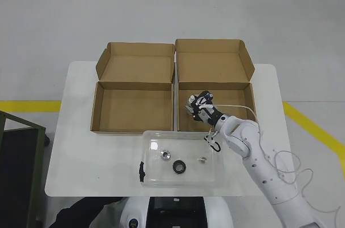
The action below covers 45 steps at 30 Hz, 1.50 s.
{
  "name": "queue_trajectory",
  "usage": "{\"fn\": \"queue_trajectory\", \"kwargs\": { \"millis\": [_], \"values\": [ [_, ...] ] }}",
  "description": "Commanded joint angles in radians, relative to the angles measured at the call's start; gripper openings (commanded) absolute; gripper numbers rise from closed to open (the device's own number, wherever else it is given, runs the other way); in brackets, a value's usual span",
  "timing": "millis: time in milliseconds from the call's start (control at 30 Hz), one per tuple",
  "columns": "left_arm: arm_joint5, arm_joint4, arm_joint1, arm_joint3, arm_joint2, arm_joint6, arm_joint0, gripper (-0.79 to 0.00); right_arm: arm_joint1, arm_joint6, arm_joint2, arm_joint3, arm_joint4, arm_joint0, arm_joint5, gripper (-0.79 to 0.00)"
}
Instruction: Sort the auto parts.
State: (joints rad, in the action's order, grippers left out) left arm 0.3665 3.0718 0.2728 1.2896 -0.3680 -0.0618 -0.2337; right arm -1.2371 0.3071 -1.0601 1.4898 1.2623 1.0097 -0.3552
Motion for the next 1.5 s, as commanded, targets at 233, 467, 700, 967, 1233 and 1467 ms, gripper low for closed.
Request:
{"fn": "queue_trajectory", "kwargs": {
  "millis": [233,467,700,967,1233,1467],
  "values": [
    [0.0,0.0,0.0,0.0,0.0,0.0,0.0,0.0,0.012,0.012,-0.047,0.105,0.028,0.036,-0.033,0.0],
    [0.0,0.0,0.0,0.0,0.0,0.0,0.0,0.0,0.037,0.102,-0.122,0.283,0.037,0.101,-0.147,0.0],
    [0.0,0.0,0.0,0.0,0.0,0.0,0.0,0.0,0.062,0.228,-0.191,0.43,-0.04,0.185,-0.305,0.0],
    [0.0,0.0,0.0,0.0,0.0,0.0,0.0,0.0,0.09,0.362,-0.247,0.58,-0.082,0.285,-0.432,0.0],
    [0.0,0.0,0.0,0.0,0.0,0.0,0.0,0.0,0.114,0.481,-0.264,0.66,-0.061,0.351,-0.521,0.0],
    [0.0,0.0,0.0,0.0,0.0,0.0,0.0,0.0,0.131,0.554,-0.258,0.679,-0.032,0.4,-0.569,0.0]
  ]
}}
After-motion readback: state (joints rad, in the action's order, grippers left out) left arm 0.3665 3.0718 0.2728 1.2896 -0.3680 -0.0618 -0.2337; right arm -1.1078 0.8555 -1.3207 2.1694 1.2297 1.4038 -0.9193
